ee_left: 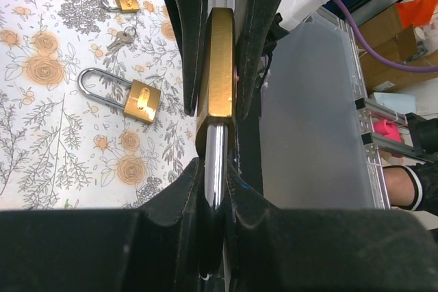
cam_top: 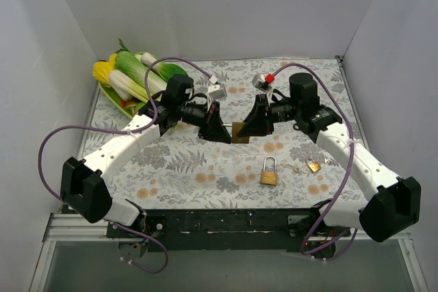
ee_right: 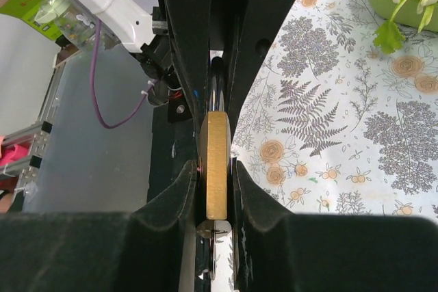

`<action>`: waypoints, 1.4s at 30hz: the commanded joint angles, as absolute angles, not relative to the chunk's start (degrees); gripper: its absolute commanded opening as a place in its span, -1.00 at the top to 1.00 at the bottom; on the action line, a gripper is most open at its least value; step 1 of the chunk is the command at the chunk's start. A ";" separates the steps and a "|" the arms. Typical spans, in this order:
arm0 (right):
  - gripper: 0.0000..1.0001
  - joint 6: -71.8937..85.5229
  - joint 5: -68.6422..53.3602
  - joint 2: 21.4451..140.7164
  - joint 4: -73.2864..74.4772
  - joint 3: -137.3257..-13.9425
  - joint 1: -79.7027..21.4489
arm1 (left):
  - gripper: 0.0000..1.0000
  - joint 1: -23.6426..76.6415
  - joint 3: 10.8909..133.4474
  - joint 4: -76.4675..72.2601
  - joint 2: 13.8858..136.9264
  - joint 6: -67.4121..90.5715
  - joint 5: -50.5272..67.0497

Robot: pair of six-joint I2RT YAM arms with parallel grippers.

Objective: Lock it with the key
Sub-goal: Lock the lock.

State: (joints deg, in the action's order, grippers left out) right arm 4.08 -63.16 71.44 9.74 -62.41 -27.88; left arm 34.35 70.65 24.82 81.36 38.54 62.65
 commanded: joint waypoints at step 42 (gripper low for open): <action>0.97 -1.85 -65.83 68.03 10.81 -65.04 -25.84 | 0.54 31.38 68.20 31.64 75.94 25.75 62.93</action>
